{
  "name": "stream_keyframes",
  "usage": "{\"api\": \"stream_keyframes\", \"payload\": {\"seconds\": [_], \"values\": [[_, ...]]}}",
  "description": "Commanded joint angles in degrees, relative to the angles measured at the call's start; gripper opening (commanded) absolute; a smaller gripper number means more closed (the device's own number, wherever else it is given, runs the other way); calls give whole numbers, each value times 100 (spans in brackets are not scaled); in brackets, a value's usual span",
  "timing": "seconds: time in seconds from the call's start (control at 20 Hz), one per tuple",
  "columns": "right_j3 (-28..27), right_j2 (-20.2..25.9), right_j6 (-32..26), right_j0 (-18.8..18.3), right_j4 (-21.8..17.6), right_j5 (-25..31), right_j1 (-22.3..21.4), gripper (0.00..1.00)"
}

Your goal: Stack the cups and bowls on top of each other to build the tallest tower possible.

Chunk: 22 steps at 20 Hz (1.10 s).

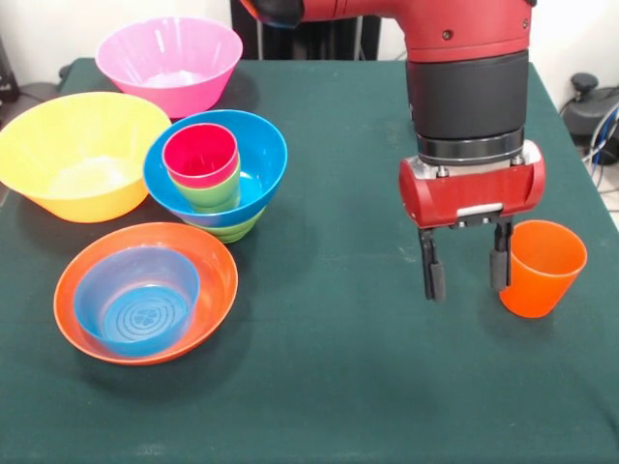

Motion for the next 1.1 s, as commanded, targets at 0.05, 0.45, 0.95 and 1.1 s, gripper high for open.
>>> {"api": "stream_keyframes", "payload": {"seconds": [0.05, 0.45, 0.95, 1.1], "values": [[165, 263, -414, -86, 211, 828, 403, 100], [281, 558, -615, -266, 393, 770, 577, 100], [303, 678, -519, -300, 282, 358, 652, 100], [332, 699, -338, -309, 202, 5, 612, 100]]}}
